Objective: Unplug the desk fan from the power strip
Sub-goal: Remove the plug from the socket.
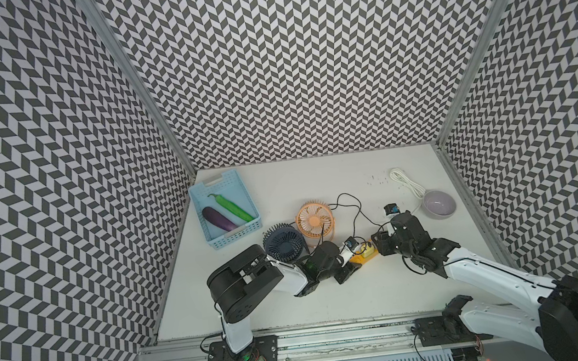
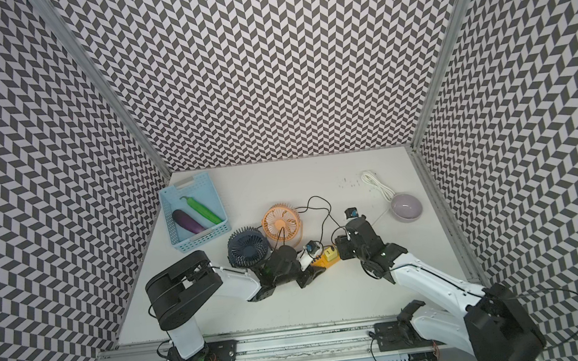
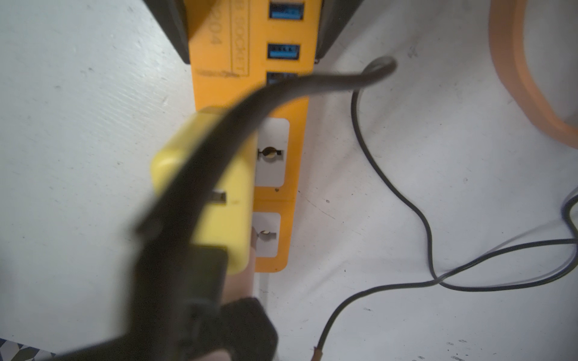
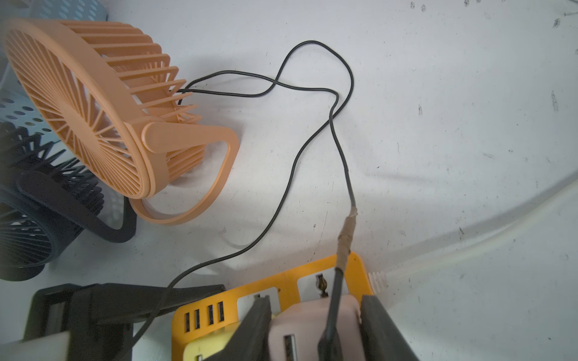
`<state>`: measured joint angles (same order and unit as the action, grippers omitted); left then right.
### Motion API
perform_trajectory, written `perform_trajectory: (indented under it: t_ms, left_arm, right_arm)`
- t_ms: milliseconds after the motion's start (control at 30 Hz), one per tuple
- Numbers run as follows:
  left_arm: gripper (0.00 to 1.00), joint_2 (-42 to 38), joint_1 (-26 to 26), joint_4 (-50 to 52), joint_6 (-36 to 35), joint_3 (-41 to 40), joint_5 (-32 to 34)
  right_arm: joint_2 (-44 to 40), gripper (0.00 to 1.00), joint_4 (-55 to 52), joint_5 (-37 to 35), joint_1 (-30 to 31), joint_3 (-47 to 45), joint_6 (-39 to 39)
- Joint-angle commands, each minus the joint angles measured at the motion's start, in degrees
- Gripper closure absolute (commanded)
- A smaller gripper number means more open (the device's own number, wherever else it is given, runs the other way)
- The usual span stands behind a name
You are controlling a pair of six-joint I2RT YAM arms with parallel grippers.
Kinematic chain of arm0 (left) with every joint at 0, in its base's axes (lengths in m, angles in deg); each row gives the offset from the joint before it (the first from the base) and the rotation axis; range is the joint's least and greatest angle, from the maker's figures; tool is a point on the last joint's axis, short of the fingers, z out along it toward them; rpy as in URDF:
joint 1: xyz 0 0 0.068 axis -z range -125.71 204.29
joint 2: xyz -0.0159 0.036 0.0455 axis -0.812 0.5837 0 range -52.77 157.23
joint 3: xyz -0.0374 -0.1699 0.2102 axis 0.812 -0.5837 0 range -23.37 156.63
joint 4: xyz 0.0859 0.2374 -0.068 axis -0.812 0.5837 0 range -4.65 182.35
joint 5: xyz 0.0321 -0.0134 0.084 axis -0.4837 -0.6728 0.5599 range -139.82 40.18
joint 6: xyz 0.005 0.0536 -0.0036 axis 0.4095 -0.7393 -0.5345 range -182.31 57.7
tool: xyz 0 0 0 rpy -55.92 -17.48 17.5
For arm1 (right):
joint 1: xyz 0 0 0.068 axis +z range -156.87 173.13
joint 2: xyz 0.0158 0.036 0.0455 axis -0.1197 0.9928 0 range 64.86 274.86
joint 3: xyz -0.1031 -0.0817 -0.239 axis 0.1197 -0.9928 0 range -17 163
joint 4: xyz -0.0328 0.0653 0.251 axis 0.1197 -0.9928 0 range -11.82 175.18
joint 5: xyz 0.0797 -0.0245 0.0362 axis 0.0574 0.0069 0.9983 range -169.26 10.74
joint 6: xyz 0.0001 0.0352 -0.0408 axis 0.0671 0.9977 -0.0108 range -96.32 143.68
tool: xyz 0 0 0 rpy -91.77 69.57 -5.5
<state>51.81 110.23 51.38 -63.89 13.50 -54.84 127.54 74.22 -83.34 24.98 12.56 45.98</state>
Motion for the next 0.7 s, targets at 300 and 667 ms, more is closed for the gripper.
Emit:
perform_trajectory:
  t_ms: [300,667]
  left_arm:
    - [0.82,1.7,-0.2,1.3,1.2,1.6,0.9]
    - [0.82,1.3,-0.3,1.3,1.0,1.1,1.2]
  right_arm:
    - [0.3,0.76,3.2,-0.5,3.4,3.6,1.7]
    - [-0.9,0.77,3.3,7.5,-7.0,1.5,0.9]
